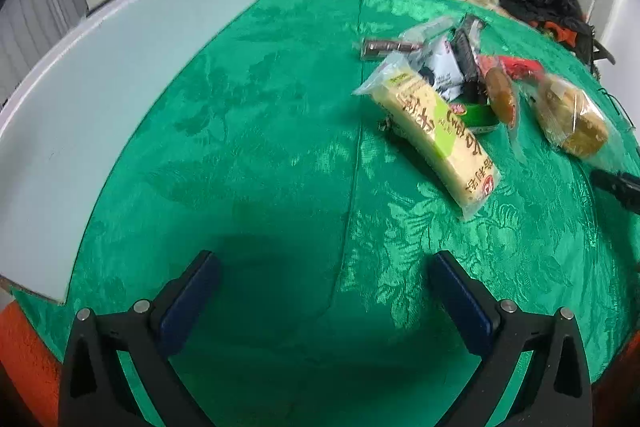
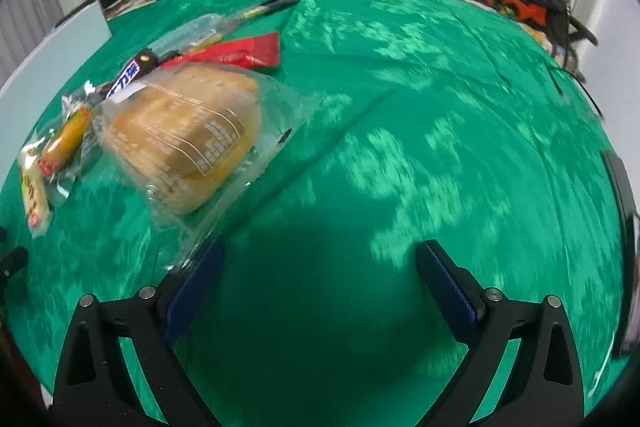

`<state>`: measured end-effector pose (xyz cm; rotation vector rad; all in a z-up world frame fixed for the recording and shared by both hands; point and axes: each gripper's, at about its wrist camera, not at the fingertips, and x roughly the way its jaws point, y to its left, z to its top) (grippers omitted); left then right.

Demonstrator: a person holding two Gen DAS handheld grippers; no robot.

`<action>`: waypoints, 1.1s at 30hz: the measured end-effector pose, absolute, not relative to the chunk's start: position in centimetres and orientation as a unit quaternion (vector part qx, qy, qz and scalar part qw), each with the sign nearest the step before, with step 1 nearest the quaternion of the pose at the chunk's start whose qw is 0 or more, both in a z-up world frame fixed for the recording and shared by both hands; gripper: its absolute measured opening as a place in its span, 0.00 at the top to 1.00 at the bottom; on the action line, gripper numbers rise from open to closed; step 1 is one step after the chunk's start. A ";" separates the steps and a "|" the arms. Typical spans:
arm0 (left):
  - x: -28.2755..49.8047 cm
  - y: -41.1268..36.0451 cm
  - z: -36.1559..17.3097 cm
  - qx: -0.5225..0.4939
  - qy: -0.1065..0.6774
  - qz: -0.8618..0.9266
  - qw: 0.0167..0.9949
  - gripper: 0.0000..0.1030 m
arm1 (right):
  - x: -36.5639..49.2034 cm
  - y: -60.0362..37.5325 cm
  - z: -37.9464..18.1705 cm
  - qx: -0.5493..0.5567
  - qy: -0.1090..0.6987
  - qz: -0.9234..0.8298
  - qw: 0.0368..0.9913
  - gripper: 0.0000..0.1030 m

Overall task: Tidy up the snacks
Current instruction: 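Grasp the yellow-green cake roll with the left tool while the right tool grasps the bagged bread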

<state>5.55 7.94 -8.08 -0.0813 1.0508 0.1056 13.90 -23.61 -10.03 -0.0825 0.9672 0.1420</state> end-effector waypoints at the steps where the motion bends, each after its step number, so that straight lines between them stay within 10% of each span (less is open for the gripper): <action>1: 5.8 8.0 -7.9 -0.049 0.518 0.048 0.852 0.00 | 14.1 -23.5 -10.1 -0.040 0.458 0.070 0.885 0.03; 29: 9.9 10.8 -7.5 -0.057 0.537 0.069 0.839 0.01 | 14.1 -23.6 -10.2 -0.037 0.440 0.072 0.894 0.03; 33: 10.1 10.0 -7.4 -0.041 0.522 0.060 0.850 0.24 | 14.1 -23.6 -10.2 -0.037 0.440 0.072 0.894 0.03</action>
